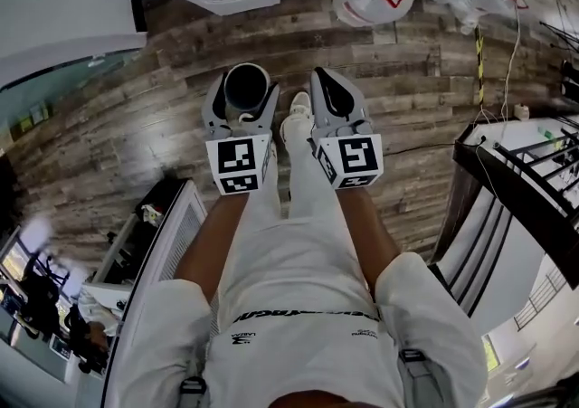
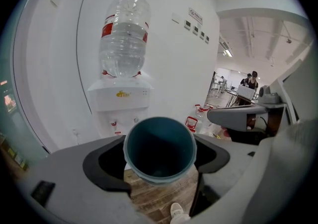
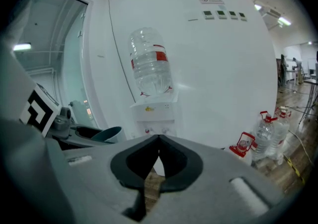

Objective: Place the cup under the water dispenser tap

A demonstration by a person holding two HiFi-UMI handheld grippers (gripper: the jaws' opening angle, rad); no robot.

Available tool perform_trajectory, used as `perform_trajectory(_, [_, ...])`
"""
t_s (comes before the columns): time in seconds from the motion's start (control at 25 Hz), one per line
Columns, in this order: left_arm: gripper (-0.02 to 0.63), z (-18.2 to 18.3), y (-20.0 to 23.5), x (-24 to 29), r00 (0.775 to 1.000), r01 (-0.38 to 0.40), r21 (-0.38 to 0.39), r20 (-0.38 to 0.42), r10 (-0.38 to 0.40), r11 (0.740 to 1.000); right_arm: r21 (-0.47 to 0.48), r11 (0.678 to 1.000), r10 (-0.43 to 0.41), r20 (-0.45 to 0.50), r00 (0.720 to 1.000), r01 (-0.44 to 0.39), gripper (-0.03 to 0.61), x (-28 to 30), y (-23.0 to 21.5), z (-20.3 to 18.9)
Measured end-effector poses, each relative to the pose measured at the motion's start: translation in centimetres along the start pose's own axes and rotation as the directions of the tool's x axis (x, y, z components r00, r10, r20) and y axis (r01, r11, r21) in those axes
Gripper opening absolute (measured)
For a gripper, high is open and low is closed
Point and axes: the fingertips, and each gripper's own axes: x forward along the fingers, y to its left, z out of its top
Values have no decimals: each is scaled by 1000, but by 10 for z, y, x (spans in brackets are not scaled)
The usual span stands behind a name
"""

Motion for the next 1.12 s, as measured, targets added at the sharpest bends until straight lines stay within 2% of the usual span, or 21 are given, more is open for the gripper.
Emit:
perform_trajectory(0.56, [370,-37,22,109,999,-35,36,-6,35,999,46,999,-21,-27,999,23,-2,46,-39,-68])
perform_trajectory(1.12, [370,-59,57,226,997,-72,19,-27,72,997,60,998,-29,-56,998,32,-2,87,-80,-114])
